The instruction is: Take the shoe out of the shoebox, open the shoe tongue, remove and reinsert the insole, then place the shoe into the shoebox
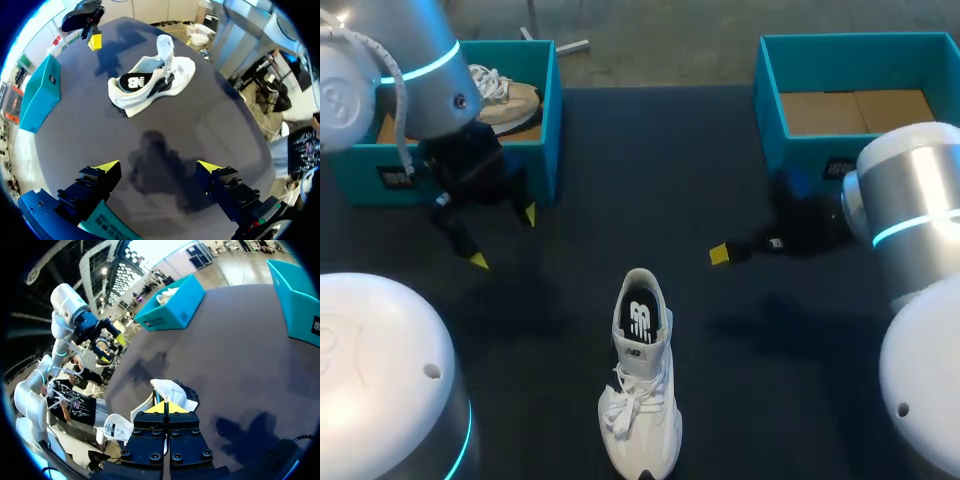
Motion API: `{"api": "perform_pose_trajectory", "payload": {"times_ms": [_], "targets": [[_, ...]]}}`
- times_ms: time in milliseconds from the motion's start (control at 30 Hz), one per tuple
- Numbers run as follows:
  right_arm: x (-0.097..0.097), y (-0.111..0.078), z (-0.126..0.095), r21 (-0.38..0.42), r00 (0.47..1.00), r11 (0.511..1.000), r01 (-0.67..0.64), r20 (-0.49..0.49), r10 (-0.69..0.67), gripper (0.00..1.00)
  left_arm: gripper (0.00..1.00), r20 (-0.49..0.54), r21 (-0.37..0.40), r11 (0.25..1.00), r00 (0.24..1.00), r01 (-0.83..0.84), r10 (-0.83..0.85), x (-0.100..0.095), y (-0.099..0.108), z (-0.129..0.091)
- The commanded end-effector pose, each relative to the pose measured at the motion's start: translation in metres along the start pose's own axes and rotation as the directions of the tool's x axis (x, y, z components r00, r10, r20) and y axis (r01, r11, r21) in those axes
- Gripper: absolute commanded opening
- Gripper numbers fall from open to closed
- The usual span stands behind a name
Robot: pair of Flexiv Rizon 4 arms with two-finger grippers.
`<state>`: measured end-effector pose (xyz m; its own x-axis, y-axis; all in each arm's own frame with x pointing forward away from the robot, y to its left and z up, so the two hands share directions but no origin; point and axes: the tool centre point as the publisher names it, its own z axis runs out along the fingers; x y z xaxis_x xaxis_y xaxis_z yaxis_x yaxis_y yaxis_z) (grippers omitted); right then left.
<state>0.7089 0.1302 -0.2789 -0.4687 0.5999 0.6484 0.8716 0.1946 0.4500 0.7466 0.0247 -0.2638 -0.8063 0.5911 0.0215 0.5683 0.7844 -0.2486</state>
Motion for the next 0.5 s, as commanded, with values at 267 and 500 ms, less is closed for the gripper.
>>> {"api": "perform_pose_trajectory", "payload": {"times_ms": [267,500], "targets": [[0.038,-0.006,-0.014,0.107,0.95,0.993,-0.054,0.311,0.018,0.0,1.0,-0.036,0.06,0.996,0.997,-0.062,0.064,-0.016,0.043,-0.022],[0.059,0.0,-0.004,0.156,0.921,0.987,-0.047,0.389,-0.018,0.0,1.0,-0.038,0.057,0.996,0.997,-0.065,0.068,-0.018,0.047,-0.023]]}}
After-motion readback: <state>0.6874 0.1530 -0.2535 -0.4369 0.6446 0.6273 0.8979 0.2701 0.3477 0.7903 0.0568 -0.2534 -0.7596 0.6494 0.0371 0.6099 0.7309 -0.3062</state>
